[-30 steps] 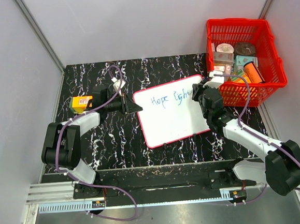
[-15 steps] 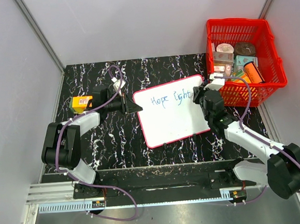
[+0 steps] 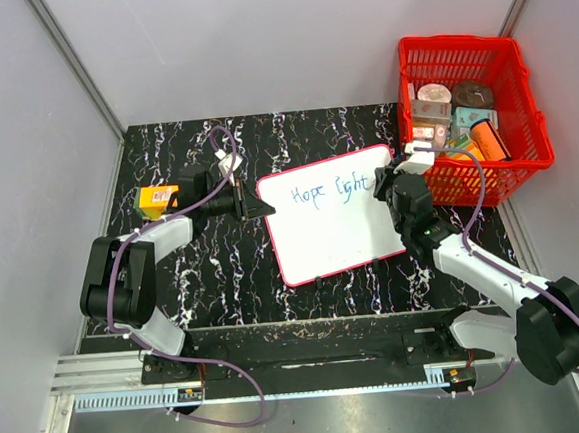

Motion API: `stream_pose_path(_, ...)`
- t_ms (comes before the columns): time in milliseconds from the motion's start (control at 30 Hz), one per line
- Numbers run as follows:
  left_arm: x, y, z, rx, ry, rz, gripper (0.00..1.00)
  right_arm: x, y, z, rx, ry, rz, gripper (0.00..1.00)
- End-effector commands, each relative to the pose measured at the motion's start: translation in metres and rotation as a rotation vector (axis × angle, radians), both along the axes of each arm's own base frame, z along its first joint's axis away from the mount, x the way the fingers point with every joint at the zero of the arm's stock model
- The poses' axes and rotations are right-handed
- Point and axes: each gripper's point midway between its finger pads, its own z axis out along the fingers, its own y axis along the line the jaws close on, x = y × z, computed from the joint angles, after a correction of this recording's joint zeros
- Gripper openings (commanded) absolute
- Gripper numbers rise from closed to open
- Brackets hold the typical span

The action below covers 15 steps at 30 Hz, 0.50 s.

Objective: Write a sentence on the whiteboard
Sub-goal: Write on the whiteboard with the whiteboard.

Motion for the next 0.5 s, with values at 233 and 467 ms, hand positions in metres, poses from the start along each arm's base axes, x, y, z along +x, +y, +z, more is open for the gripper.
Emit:
stream_pose_path(233,0.017,0.003,-0.029,0.139,-0.122,0.041,0.0,0.006,-0.01,0.036,0.005,-0.081,-0.056,0.0)
stream_pose_path(467,0.017,0.003,-0.029,0.139,-0.123,0.041,0.0,0.007,-0.013,0.049,0.019,-0.117,-0.077,0.0)
